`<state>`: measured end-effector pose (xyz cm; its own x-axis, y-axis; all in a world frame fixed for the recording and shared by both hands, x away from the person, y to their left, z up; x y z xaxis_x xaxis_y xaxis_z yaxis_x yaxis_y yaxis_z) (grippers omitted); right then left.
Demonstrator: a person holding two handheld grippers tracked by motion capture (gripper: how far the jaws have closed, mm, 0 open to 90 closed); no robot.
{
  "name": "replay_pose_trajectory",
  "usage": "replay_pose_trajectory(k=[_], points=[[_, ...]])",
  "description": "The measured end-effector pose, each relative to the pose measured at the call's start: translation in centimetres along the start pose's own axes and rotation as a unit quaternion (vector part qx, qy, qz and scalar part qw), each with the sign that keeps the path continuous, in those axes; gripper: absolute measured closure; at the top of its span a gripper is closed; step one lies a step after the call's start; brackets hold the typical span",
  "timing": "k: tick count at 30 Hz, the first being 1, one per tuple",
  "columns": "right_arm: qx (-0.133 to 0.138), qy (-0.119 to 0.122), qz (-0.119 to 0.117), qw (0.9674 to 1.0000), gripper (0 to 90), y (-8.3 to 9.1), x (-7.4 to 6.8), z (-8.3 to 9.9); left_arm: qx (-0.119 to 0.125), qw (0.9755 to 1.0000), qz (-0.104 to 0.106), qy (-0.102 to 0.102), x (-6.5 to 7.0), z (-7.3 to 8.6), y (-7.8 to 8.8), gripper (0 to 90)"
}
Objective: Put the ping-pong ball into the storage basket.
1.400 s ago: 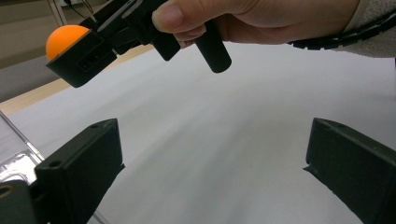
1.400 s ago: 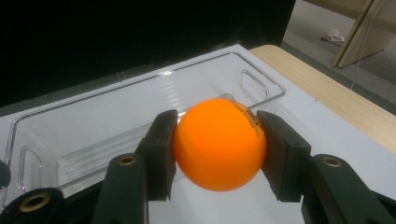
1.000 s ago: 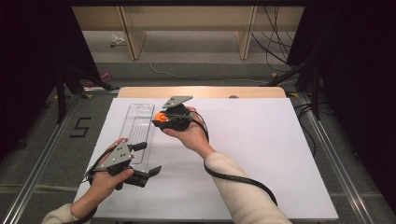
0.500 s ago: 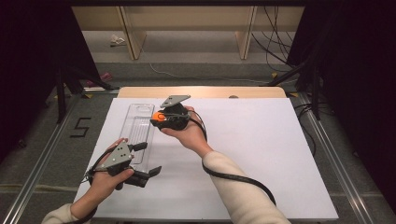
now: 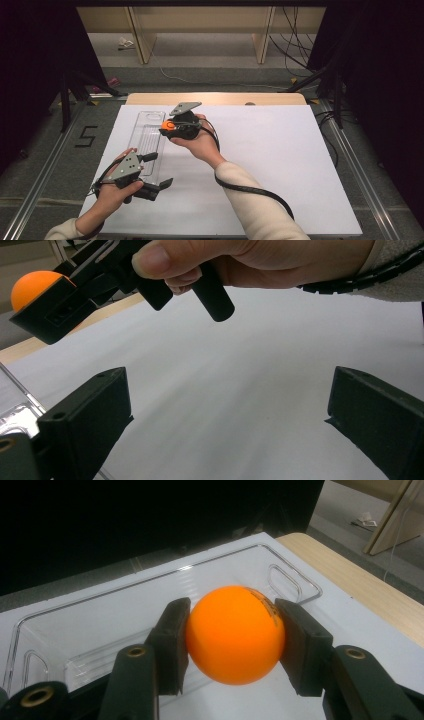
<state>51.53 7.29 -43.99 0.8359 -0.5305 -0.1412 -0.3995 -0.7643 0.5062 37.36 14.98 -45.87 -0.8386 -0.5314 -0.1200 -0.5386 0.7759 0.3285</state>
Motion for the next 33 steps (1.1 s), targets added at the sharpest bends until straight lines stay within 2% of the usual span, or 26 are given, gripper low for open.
replay_pose_trajectory(k=[33], points=[[-0.005,0.007,-0.009,0.9999,51.5,-1.2,-0.8,-0.8,-0.002,1.0000,0.002,-0.002,0.1,0.0,0.0,3.3]])
Point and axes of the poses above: each handheld gripper's, and its own axes: y roughly backward along the jaws, z roughly out of its underside, x roughly to its right, the point moved 7 cm from there along -y, roughly forward along the jaws, and after that the axes turned 8 degrees about -y, right-handed, at the moved point
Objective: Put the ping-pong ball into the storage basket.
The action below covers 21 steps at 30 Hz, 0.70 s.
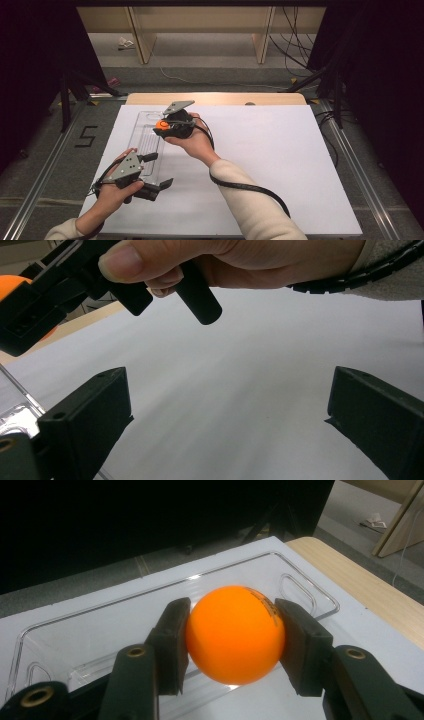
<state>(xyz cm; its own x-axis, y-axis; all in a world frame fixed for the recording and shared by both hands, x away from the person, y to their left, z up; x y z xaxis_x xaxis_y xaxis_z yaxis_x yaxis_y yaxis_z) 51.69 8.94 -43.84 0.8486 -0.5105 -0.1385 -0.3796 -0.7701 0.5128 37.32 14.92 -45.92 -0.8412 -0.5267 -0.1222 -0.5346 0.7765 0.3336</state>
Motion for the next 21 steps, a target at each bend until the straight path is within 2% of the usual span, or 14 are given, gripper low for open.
replay_pose_trajectory(k=[21], points=[[-0.006,0.004,-0.006,1.0000,51.5,-0.69,-0.42,-0.52,-0.001,1.0000,0.001,-0.001,0.01,0.03,-0.02,3.4]])
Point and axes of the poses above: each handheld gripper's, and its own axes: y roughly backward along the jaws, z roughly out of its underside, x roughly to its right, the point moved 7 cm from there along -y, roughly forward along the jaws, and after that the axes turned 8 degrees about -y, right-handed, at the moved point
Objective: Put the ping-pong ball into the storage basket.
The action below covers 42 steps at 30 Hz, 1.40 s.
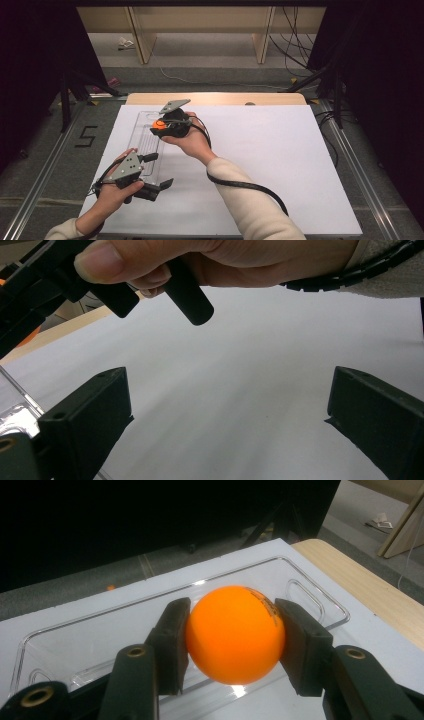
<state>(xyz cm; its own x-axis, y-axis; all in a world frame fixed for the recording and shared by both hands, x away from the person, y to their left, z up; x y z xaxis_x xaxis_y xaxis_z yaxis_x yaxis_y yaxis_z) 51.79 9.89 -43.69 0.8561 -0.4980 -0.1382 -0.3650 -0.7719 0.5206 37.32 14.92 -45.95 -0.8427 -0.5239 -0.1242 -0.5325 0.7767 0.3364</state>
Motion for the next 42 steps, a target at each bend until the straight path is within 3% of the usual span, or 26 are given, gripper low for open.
replay_pose_trajectory(k=[42], points=[[-0.014,0.003,-0.014,0.9998,51.5,-1.9,-0.8,-0.4,-0.001,1.0000,0.002,-0.002,0.0,0.0,0.0,3.4]])
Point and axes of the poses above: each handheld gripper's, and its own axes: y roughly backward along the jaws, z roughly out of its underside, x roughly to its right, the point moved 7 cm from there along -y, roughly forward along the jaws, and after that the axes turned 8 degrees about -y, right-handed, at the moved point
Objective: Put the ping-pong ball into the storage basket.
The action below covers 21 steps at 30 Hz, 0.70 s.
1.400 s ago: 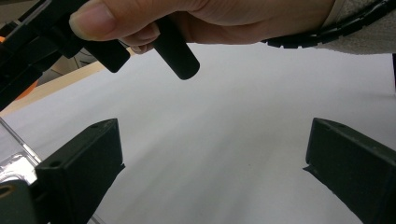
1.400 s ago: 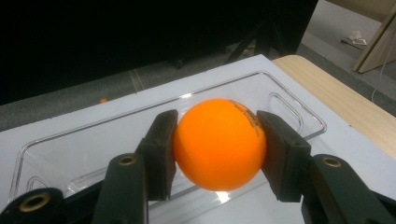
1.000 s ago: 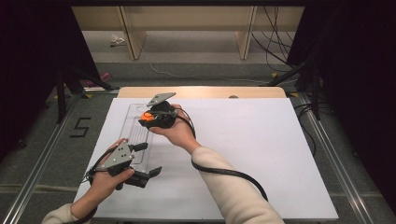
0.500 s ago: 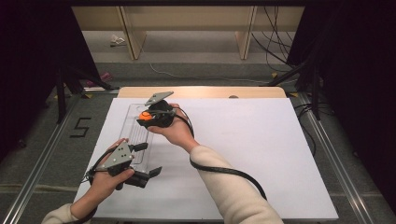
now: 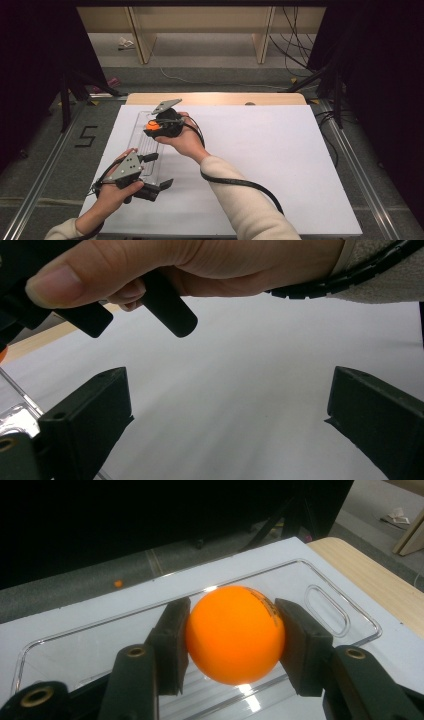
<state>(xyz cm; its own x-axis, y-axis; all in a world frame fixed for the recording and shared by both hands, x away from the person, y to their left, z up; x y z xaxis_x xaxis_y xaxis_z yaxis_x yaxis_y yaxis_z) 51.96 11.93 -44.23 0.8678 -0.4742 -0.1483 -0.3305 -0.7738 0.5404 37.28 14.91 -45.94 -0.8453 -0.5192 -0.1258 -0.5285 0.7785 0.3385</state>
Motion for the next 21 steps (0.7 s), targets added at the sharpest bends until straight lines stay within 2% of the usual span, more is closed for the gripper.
replay_pose_trajectory(k=[21], points=[[-0.007,0.001,-0.005,1.0000,51.5,-0.75,-0.22,-0.27,0.000,1.0000,0.002,-0.001,0.04,0.01,-0.03,3.4]])
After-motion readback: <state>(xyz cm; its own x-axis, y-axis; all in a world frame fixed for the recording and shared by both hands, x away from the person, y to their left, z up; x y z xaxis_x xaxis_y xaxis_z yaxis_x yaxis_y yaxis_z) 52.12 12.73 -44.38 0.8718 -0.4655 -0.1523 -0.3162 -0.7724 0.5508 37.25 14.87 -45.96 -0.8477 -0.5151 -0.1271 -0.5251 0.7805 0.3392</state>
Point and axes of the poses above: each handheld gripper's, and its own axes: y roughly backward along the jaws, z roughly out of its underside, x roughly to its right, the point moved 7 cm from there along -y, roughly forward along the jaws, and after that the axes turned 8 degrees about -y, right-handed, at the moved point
